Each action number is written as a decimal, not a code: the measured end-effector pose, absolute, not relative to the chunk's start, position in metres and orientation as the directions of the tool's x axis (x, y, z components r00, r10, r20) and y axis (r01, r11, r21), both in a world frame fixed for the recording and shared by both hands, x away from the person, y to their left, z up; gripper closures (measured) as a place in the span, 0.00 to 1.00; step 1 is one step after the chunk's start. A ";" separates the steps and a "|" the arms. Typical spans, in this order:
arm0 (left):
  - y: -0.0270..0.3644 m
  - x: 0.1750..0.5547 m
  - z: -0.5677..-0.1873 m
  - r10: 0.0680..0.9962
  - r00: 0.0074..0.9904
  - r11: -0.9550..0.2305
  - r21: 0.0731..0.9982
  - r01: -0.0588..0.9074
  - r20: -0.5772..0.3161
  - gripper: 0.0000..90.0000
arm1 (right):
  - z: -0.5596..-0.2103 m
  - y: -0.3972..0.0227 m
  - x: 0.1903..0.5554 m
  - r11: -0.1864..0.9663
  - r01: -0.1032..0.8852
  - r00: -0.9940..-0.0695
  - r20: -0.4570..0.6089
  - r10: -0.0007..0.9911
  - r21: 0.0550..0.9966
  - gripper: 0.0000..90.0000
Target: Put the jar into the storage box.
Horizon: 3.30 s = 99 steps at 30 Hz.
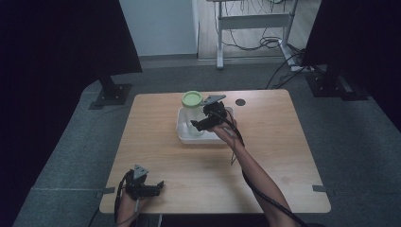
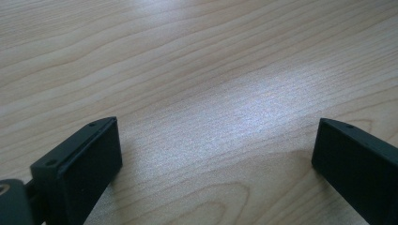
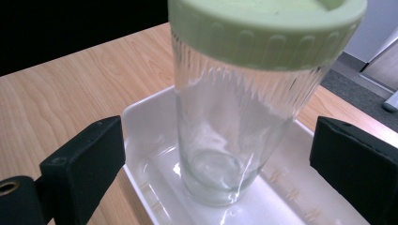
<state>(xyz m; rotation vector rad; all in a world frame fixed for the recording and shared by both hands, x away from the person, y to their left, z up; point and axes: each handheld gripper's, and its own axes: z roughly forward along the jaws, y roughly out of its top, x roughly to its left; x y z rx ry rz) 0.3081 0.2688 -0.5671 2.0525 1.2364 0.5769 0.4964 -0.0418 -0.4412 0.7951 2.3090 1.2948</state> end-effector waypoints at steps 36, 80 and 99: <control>0.269 0.308 -0.567 0.890 0.455 -0.332 0.730 0.597 0.033 0.02 | -0.461 -0.078 0.449 0.464 0.266 -0.800 -0.075 0.595 0.845 0.04; 0.268 0.308 -0.567 0.893 0.448 -0.328 0.730 0.599 0.033 0.02 | -0.504 -0.181 0.388 0.433 0.333 -0.717 -0.074 0.693 0.837 0.04; 0.268 0.308 -0.567 0.894 0.446 -0.326 0.731 0.600 0.032 0.02 | -0.555 -0.230 0.344 0.400 0.446 -0.644 -0.023 0.764 0.800 0.04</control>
